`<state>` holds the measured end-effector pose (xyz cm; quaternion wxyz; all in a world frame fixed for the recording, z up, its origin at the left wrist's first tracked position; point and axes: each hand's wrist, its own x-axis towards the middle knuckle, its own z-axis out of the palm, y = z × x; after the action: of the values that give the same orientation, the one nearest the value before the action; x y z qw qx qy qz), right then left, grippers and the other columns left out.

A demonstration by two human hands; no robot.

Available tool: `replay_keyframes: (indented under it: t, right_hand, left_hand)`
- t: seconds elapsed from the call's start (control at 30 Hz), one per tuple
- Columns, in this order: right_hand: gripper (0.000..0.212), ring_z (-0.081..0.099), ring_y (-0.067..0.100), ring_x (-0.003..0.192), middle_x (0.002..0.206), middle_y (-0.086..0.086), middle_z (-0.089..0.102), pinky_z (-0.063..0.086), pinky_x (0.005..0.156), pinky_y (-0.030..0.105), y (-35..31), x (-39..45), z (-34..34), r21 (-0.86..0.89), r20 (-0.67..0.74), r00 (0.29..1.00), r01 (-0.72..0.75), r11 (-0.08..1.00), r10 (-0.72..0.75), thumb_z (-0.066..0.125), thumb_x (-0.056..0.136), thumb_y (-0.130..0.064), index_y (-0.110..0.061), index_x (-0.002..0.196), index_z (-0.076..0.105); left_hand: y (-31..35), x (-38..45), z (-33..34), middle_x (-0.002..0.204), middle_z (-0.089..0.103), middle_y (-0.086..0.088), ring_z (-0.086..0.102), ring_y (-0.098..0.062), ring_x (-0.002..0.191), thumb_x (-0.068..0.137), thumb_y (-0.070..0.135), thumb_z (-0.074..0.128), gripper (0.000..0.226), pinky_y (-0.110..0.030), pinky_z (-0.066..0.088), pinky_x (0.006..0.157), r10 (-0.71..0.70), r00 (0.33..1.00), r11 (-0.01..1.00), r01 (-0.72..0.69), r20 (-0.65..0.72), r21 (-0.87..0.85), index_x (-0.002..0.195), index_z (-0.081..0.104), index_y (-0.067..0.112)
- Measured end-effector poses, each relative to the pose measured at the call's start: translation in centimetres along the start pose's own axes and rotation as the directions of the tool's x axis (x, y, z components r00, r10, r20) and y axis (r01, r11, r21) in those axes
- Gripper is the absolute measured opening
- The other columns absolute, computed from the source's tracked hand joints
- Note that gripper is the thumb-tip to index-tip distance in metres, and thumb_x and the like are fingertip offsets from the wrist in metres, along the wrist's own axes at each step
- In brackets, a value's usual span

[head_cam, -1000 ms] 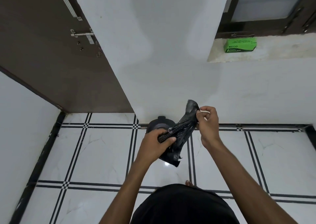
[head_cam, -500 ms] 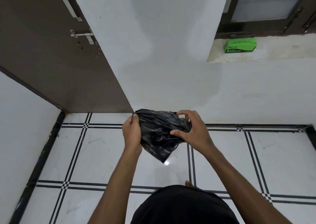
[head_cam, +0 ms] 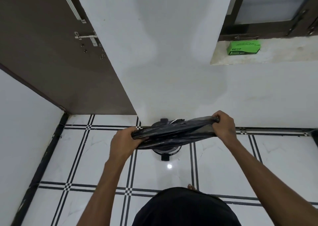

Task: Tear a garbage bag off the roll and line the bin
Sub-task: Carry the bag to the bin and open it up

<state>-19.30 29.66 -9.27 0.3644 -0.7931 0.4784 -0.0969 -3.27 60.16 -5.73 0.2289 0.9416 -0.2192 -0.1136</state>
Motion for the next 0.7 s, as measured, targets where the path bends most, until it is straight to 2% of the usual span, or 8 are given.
replay_keyframes:
  t: [0.03,0.1,0.3,0.4,0.47,0.6,0.67,0.7]
  right_hand:
    - [0.028,0.055,0.024,0.077,0.086,0.003,0.061,0.038,0.055,0.026,0.2,0.1,0.1,-0.07,0.03,1.0,0.007,0.998,-0.005,0.048,0.077,0.006,-0.014,0.09,0.063]
    - [0.025,0.051,0.025,0.078,0.089,0.002,0.058,0.038,0.062,0.029,0.6,0.3,0.2,-0.216,0.091,0.995,0.052,0.975,-0.033,0.05,0.077,0.004,-0.017,0.088,0.06]
    - [0.03,0.051,0.025,0.074,0.084,-0.001,0.049,0.034,0.059,0.031,1.3,-0.3,0.3,-0.343,0.109,0.973,0.229,0.911,-0.204,0.044,0.074,0.01,-0.017,0.083,0.052]
    - [0.034,0.052,0.023,0.071,0.084,-0.005,0.048,0.029,0.055,0.029,1.6,-0.4,0.0,-0.392,0.111,0.956,0.293,0.872,-0.271,0.045,0.072,0.008,-0.023,0.084,0.049]
    - [0.033,0.052,0.022,0.069,0.084,-0.006,0.048,0.029,0.055,0.028,1.8,-0.2,-0.2,-0.408,0.108,0.951,0.307,0.86,-0.289,0.046,0.072,0.007,-0.024,0.086,0.049]
    - [0.035,0.05,0.022,0.08,0.088,-0.005,0.049,0.033,0.06,0.029,2.2,0.3,-0.3,-0.456,0.076,0.955,0.289,0.842,-0.287,0.05,0.072,0.009,-0.021,0.087,0.053]
    - [0.033,0.047,0.022,0.085,0.089,-0.002,0.049,0.033,0.058,0.029,2.6,0.5,-0.3,-0.489,0.07,0.945,0.313,0.814,-0.32,0.053,0.07,0.011,-0.018,0.086,0.054]
    - [0.032,0.047,0.024,0.085,0.088,0.0,0.05,0.034,0.057,0.03,2.9,0.6,-0.4,-0.499,0.055,0.939,0.32,0.806,-0.339,0.054,0.069,0.012,-0.016,0.085,0.054]
  left_hand:
    - [-0.2,0.0,0.3,0.065,0.06,0.011,0.062,-0.017,0.07,0.075,0.025,0.071,0.008,-0.027,0.037,0.054,-0.012,1.0,0.999,0.014,-0.023,0.049,0.076,0.062,0.027]
    - [-0.4,0.1,0.6,0.074,0.063,0.011,0.062,-0.021,0.075,0.072,0.006,0.058,0.024,-0.029,0.04,0.058,-0.063,0.997,0.998,0.064,-0.054,0.009,0.083,0.064,0.026]
    - [0.6,0.7,0.1,0.087,0.067,0.001,0.06,-0.021,0.08,0.087,0.006,0.045,0.02,-0.031,0.043,0.065,-0.359,0.928,0.772,0.357,0.102,-0.526,0.087,0.058,0.02]
    - [1.5,1.1,0.1,0.088,0.074,-0.003,0.069,-0.02,0.08,0.094,0.006,0.045,0.024,-0.031,0.054,0.07,-0.386,0.842,0.259,0.491,0.377,-0.832,0.09,0.066,0.015]
    - [1.7,1.2,0.1,0.093,0.076,-0.008,0.072,-0.02,0.08,0.096,0.006,0.044,0.025,-0.031,0.058,0.069,-0.309,0.81,0.052,0.537,0.498,-0.842,0.099,0.069,0.009]
    - [1.7,1.0,0.4,0.094,0.075,-0.011,0.071,-0.025,0.084,0.093,0.004,0.047,0.025,-0.033,0.058,0.071,-0.272,0.823,0.093,0.538,0.499,-0.837,0.103,0.07,0.007]
    - [1.4,0.9,0.5,0.085,0.074,-0.006,0.069,-0.022,0.078,0.092,0.006,0.052,0.02,-0.029,0.054,0.065,-0.325,0.848,0.284,0.51,0.419,-0.812,0.095,0.07,0.011]
    - [1.1,0.8,0.5,0.082,0.073,-0.003,0.066,-0.021,0.076,0.09,0.007,0.054,0.016,-0.028,0.051,0.063,-0.353,0.873,0.459,0.475,0.337,-0.751,0.089,0.069,0.014]
